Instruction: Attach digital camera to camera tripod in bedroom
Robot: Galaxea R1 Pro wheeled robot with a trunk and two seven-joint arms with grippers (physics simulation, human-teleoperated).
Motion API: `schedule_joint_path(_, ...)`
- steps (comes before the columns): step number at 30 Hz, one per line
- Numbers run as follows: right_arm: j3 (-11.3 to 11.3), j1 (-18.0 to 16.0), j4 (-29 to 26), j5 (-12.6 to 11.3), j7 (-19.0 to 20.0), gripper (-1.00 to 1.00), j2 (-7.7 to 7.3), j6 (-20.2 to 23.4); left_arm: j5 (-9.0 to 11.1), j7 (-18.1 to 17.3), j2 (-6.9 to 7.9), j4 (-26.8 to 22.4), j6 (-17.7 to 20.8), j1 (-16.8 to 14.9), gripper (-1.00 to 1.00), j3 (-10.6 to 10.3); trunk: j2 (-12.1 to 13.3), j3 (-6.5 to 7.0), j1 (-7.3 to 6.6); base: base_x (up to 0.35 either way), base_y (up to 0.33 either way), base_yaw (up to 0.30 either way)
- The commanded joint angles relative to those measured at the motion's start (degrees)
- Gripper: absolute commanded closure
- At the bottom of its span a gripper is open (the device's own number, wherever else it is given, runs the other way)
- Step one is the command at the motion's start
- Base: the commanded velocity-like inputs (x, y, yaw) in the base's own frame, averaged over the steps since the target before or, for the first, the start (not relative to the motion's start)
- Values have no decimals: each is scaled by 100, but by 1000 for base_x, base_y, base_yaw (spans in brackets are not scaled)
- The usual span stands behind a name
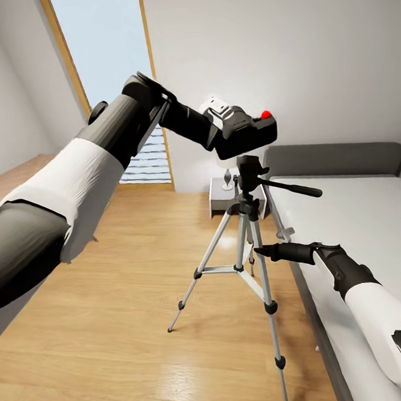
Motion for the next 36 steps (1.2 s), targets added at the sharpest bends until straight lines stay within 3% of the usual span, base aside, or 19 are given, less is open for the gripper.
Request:
schedule_joint_path(1, 7, -3, 113, 316, 22, 100, -1, 12, -41, -40, -3, -4, 33, 2, 100, 0, -8, -11, 4, 0, 0, 0)
schedule_joint_path(16, 7, -3, 111, 324, 22, 100, -1, 11, -41, -40, -3, -95, 42, 35, 100, -71, -8, -11, 4, 0, 0, 0)
schedule_joint_path(17, -1, -3, 30, 35, 9, 100, -10, 11, -7, -3, -3, -61, 81, 53, 100, -63, -7, -10, 3, 0, 0, 0)
schedule_joint_path(21, -1, -3, 106, -44, 15, 100, 11, 15, 113, 56, -3, -131, 59, 53, 100, -46, -7, -10, 3, 0, 0, 0)
schedule_joint_path(28, 6, -3, 106, -43, 43, 100, 20, -29, -97, 15, -3, -327, 46, 53, 100, -42, -7, -10, 3, 0, 0, 0)
schedule_joint_path(36, 7, -3, 107, -29, 64, 100, 24, -44, -180, 124, -3, -460, 67, 53, 100, -80, -7, -10, 3, 0, 0, 0)
